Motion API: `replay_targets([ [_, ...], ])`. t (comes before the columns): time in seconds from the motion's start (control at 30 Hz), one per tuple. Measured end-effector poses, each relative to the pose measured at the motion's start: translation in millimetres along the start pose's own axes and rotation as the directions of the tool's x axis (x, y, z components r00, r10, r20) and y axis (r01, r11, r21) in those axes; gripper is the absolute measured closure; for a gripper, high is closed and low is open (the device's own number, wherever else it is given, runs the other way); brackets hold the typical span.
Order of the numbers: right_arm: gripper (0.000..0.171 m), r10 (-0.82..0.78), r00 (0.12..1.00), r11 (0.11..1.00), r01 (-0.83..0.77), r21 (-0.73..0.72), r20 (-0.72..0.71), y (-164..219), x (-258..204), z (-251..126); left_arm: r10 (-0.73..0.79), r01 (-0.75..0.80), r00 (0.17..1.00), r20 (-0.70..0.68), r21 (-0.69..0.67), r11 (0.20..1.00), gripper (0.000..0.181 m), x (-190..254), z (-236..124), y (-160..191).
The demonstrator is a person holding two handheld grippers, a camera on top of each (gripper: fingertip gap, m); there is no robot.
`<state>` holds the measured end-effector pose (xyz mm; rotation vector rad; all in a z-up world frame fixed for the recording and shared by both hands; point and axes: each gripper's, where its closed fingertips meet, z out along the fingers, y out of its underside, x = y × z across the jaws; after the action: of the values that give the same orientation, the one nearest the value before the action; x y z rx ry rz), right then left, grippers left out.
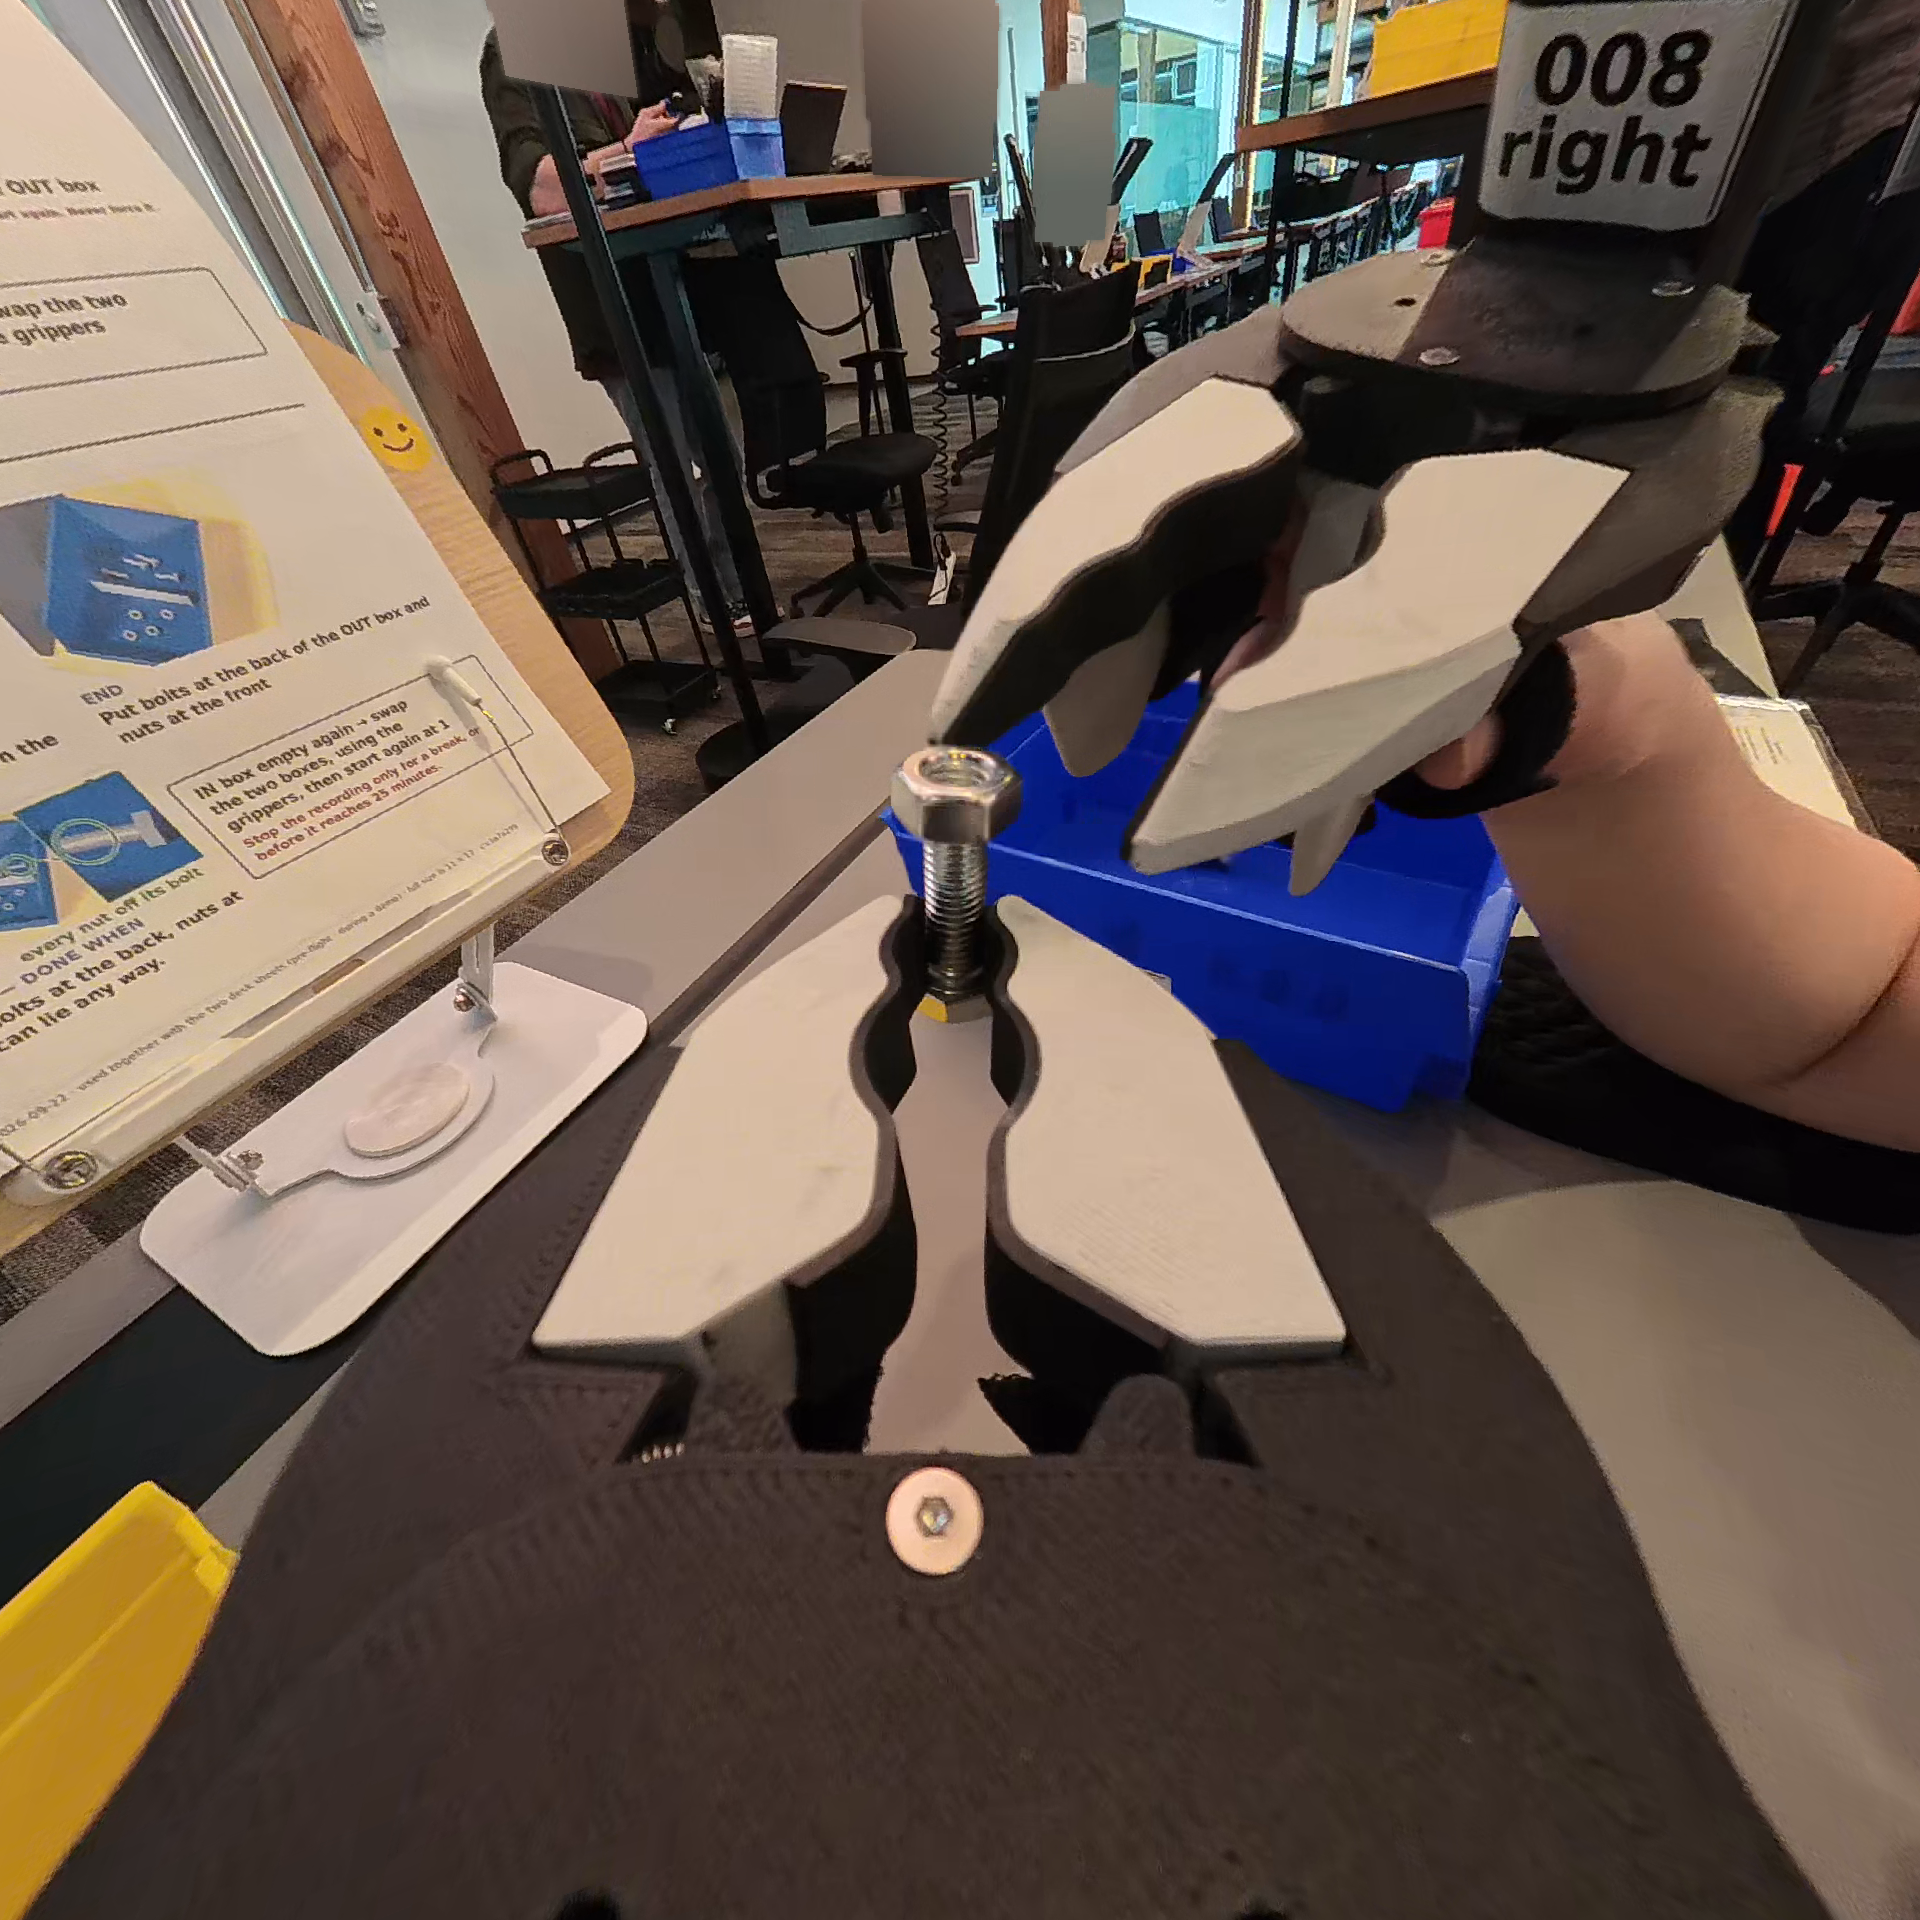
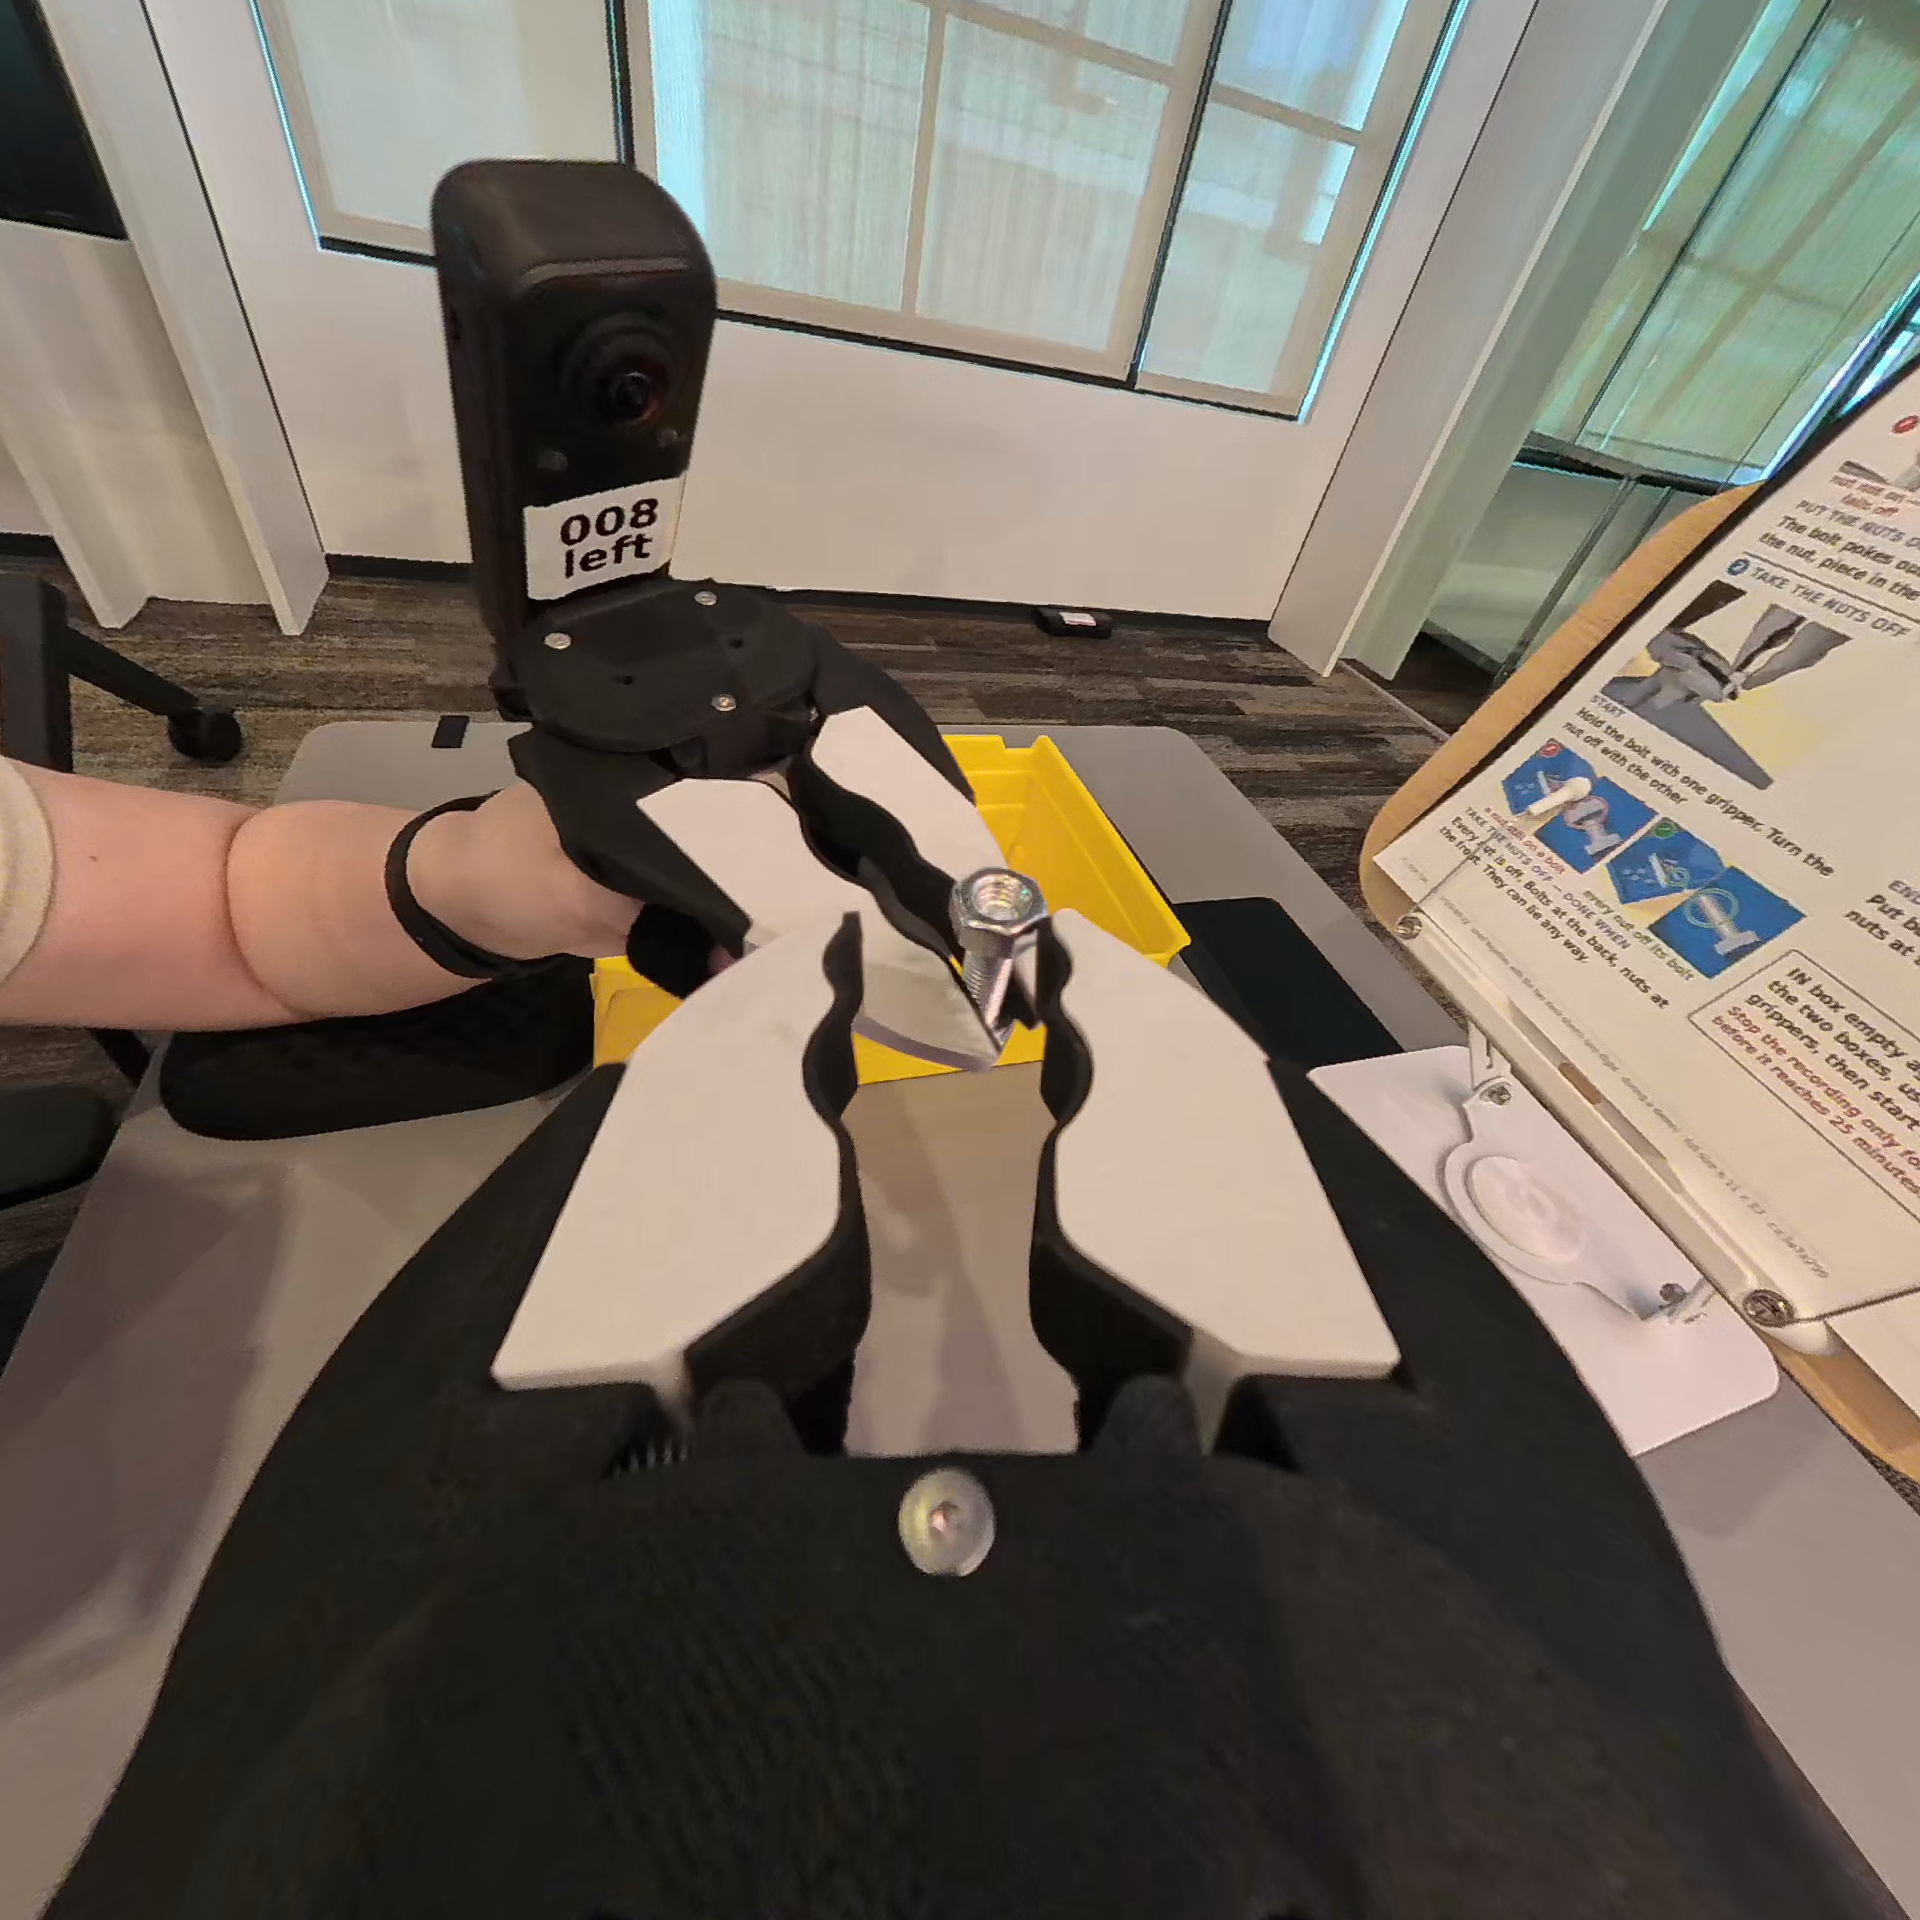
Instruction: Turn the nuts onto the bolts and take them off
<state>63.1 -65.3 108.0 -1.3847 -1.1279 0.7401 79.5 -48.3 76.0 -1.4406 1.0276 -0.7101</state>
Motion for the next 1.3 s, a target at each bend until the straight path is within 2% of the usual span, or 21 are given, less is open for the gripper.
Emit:
replay_targets([
  [0.2,0.142,-0.008,1.000,1.000,0.008,0.006,0.018,-4.4,-4.3,-3.8,-0.012,0.012,1.000,0.008,0.006,1.000,0.172,-4.9,-1.7,-0.7],
  [0.33,0.130,-0.009,1.000,1.000,0.009,0.018,-0.017,-1.8,2.8,0.9,-0.002,0.002,1.000,-0.003,0.007,1.000,0.171,-0.9,-0.9,-1.3],
  [0.47,0.120,0.015,0.998,1.000,-0.014,-0.016,0.061,1.1,-11.8,5.0,0.000,0.000,1.000,0.029,0.005,1.000,0.172,-8.9,-2.8,-1.1],
  [0.53,0.130,0.025,0.990,0.999,-0.022,-0.027,0.136,-0.8,-26.0,2.8,-0.018,0.018,0.999,0.037,0.016,1.000,0.172,-14.5,-5.5,-2.6],
  [0.57,0.129,0.036,0.990,0.999,-0.033,-0.024,0.138,-2.3,-27.2,2.4,-0.027,0.026,0.999,0.034,0.020,0.999,0.172,-15.5,-6.3,-3.1],
  [0.63,0.121,0.018,0.998,1.000,-0.019,0.009,0.064,-5.7,-16.3,3.1,-0.032,0.031,0.999,0.018,0.026,0.999,0.172,-12.7,-5.9,-4.2],
  [0.73,0.087,-0.007,1.000,0.995,0.007,0.099,0.001,-10.4,-4.7,7.2,-0.026,0.027,0.999,-0.024,0.034,0.999,0.171,-2.4,-3.4,-5.7],
  [0.87,0.079,0.017,0.988,0.981,-0.046,0.187,0.156,-15.7,-29.2,15.9,-0.039,0.046,0.993,-0.112,0.063,0.997,0.172,11.9,-2.2,-10.2],
  [0.97,0.065,0.052,0.981,0.980,-0.086,0.181,0.185,-17.4,-34.6,16.5,-0.052,0.056,0.997,-0.065,0.060,0.997,0.172,1.3,-4.4,-9.6],
  [1.03,0.063,0.030,0.982,0.985,-0.061,0.164,0.184,-18.8,-36.3,11.5,-0.075,0.076,0.997,-0.010,0.079,0.994,0.172,-13.6,-10.3,-12.3],
  [1.1,0.073,-0.003,0.975,0.989,-0.030,0.147,0.223,-20.0,-44.7,5.9,-0.115,0.113,0.993,0.015,0.086,0.990,0.172,-24.8,-16.1,-13.7],
  [1.13,0.073,-0.003,0.980,0.988,-0.028,0.153,0.197,-21.8,-41.7,5.5,-0.129,0.128,0.992,0.010,0.084,0.988,0.172,-26.4,-17.4,-14.0],
  [1.23,0.071,-0.006,0.997,0.983,-0.007,0.181,0.072,-19.3,-22.4,11.8,-0.129,0.133,0.990,-0.051,0.088,0.987,0.172,-13.3,-14.0,-15.6],
  [1.3,0.068,0.014,0.997,0.984,-0.026,0.176,0.070,-12.7,-20.1,19.9,-0.093,0.103,0.987,-0.133,0.077,0.992,0.172,7.5,-7.9,-15.1],
])
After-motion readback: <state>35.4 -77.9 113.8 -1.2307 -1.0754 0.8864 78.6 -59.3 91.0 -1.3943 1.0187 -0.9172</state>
